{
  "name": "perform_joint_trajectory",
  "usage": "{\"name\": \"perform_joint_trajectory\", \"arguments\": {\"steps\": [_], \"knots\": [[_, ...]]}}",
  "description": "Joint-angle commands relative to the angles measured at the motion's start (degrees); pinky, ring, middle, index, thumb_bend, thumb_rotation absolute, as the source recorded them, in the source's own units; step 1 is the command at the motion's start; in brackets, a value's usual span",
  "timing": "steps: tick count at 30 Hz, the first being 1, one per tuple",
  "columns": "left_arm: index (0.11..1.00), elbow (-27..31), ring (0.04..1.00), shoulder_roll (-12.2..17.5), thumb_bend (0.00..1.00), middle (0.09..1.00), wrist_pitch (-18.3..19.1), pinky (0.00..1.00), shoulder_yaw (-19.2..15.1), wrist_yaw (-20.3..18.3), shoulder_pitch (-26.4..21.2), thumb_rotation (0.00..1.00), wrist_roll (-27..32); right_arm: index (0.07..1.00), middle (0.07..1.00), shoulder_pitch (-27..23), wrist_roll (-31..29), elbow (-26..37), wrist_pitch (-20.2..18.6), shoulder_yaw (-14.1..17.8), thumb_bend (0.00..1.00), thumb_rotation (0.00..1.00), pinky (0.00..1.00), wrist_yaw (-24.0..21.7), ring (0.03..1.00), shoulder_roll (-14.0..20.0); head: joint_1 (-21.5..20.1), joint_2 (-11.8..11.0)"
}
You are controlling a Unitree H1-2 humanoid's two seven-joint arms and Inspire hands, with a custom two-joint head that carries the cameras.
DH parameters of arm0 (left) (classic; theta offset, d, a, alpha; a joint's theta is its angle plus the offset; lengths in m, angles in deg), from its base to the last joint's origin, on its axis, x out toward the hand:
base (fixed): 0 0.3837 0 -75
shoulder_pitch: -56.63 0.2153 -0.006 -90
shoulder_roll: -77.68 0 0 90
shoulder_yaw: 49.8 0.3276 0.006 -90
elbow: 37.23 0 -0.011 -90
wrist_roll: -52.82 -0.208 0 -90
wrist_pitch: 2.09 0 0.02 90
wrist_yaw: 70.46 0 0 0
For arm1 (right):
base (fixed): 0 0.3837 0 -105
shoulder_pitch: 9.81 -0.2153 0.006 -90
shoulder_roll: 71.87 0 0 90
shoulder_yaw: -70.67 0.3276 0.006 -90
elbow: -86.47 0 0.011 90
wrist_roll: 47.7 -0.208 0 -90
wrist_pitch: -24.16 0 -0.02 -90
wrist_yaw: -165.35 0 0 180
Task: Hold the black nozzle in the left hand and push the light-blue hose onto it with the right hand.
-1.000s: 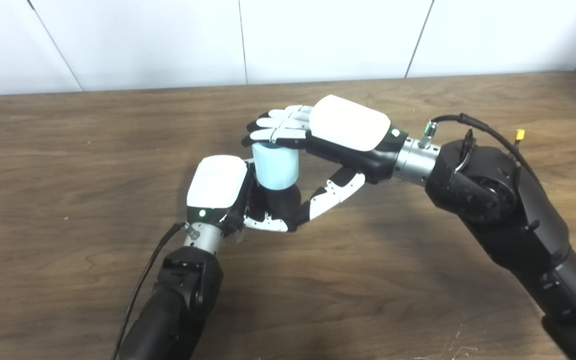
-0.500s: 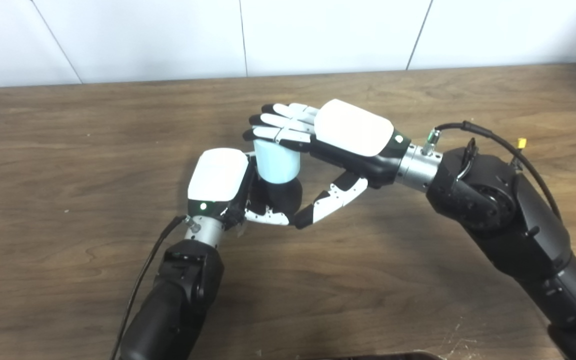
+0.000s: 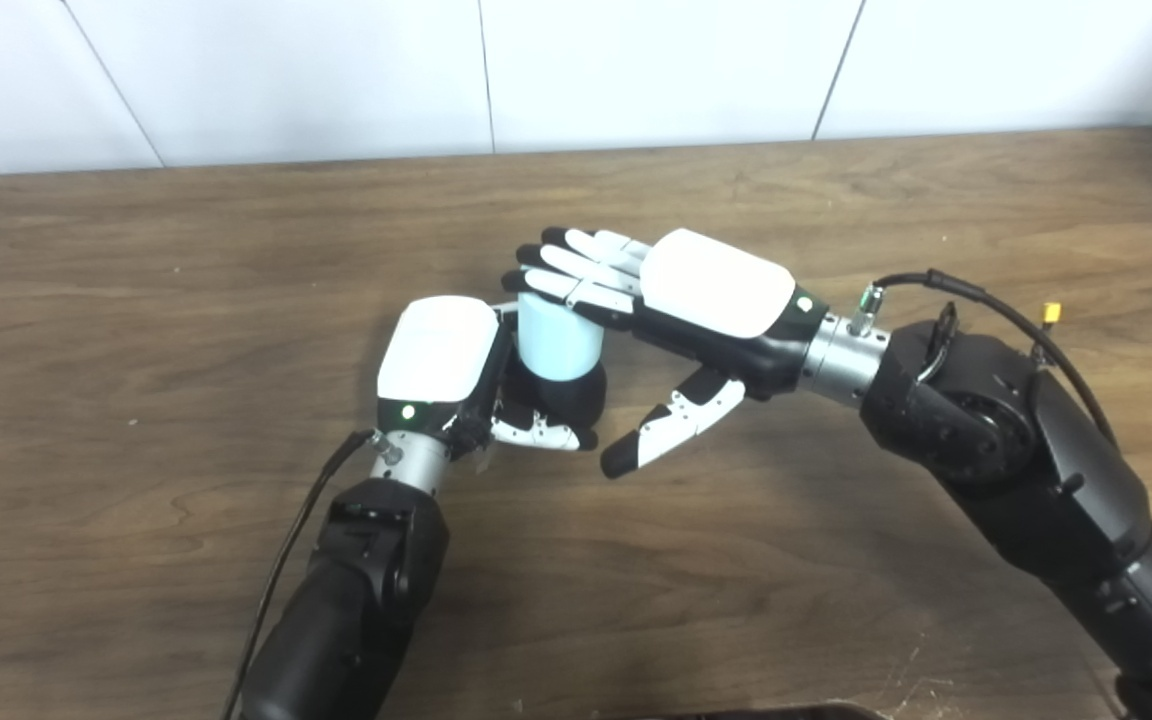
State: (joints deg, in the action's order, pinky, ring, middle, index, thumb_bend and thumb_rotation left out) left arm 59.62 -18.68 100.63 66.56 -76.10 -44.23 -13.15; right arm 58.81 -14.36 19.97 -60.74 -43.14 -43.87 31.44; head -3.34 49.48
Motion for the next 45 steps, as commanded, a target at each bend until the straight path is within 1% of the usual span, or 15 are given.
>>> {"name": "perform_joint_trajectory", "arguments": {"steps": [1,8,13,17,20,24,26,29,34,36,37,38,39,41,45], "knots": [[0.497,1.1,0.512,-0.26,0.52,0.437,-0.46,0.52,0.2,-1.29,-0.23,0.0,0.65,0.971,1.0,1.86,1.15,-2.06,-0.34,-0.94,0.71,1.0,1.0,-3.79,1.0,2.01,-0.06,0.01],[0.495,0.27,0.496,-0.31,0.52,0.436,-1.02,0.53,0.19,0.22,-0.24,0.0,0.75,0.974,0.999,-2.99,-3.67,5.33,-5.14,3.5,0.69,1.0,1.0,-5.34,1.0,0.38,0.13,-0.27],[0.494,0.34,0.514,-0.31,0.53,0.451,-0.94,0.54,0.3,0.11,-0.19,0.0,0.66,0.97,0.99,-7.45,-8.86,8.18,-7.96,8.28,0.64,1.0,0.99,-4.55,0.993,-2.22,0.19,-0.25],[0.495,0.05,0.502,-0.48,0.53,0.443,-0.92,0.53,0.33,0.73,-0.15,0.0,0.49,0.936,0.944,-9.01,-13.13,8.55,-11.37,12.6,0.6,1.0,0.91,-3.24,0.941,-4.92,0.31,-0.24],[0.496,0.23,0.497,-0.46,0.52,0.434,-0.76,0.51,0.41,0.36,-0.13,0.0,0.4,0.928,0.938,-9.2,-17.37,8.23,-16.34,15.63,0.58,1.0,0.83,-2.13,0.908,-7.27,0.4,-0.2],[0.497,0.41,0.484,-0.39,0.52,0.421,-0.68,0.49,0.47,0.12,-0.1,0.0,0.25,0.92,0.93,-8.18,-20.21,7.67,-20.09,17.78,0.56,1.0,0.59,-1.04,0.733,-8.95,0.45,-0.2],[0.498,0.36,0.48,-0.36,0.52,0.416,-0.65,0.49,0.48,0.04,-0.11,0.0,0.21,0.894,0.904,-7.4,-20.61,7.27,-20.78,18.26,0.51,1.0,0.7,-0.28,0.814,-9.25,0.52,-0.2],[0.498,0.39,0.473,-0.44,0.52,0.412,-0.6,0.49,0.36,0.12,0.01,0.0,0.38,0.891,0.898,-6.29,-21.98,7.03,-23.77,18.8,0.5,1.0,0.78,0.48,0.865,-9.76,0.73,-0.25],[0.507,0.72,0.493,-0.49,0.52,0.436,-0.1,0.51,-0.03,0.7,0.34,0.0,-0.09,0.903,0.904,-2.59,-23.85,5.83,-25.2,19.11,0.5,1.0,0.79,2.55,0.873,-10.64,0.92,-0.17],[0.531,1.35,0.522,-0.27,0.52,0.449,0.12,0.51,-0.33,0.35,0.35,0.0,-0.28,0.905,0.905,-0.76,-23.6,5.24,-24.31,18.9,0.49,1.0,0.78,3.37,0.874,-10.67,0.82,-0.15],[0.621,1.63,0.548,-0.16,0.54,0.471,0.17,0.52,-0.48,0.22,0.36,0.0,-0.31,0.905,0.907,-0.12,-23.52,4.9,-23.69,18.8,0.47,1.0,0.78,3.62,0.873,-10.62,0.79,-0.16],[0.677,1.8,0.565,-0.13,0.55,0.486,0.14,0.52,-0.67,0.43,0.38,0.0,-0.3,0.906,0.908,0.41,-23.32,4.56,-23.09,18.62,0.47,1.0,0.78,3.76,0.872,-10.4,0.79,-0.18],[0.715,1.78,0.589,-0.19,0.7,0.571,0.07,0.53,-0.95,1.19,0.41,0.02,-0.3,0.908,0.909,0.87,-23.14,4.28,-22.74,18.42,0.48,1.0,0.78,3.85,0.873,-10.19,0.81,-0.23],[0.791,1.52,0.665,-0.38,0.88,0.71,-0.02,0.57,-1.43,2.55,0.38,0.06,-0.36,0.918,0.909,1.51,-22.84,3.78,-21.98,18.16,0.52,1.0,0.77,3.95,0.869,-9.71,0.82,-0.28],[0.949,0.98,0.804,-0.33,0.97,0.885,-0.81,0.67,-2.2,3.51,0.09,0.16,1.06,0.935,0.918,1.99,-22.18,3.03,-20.88,17.93,0.52,1.0,0.76,4.35,0.869,-9.07,0.97,-0.37]]}}
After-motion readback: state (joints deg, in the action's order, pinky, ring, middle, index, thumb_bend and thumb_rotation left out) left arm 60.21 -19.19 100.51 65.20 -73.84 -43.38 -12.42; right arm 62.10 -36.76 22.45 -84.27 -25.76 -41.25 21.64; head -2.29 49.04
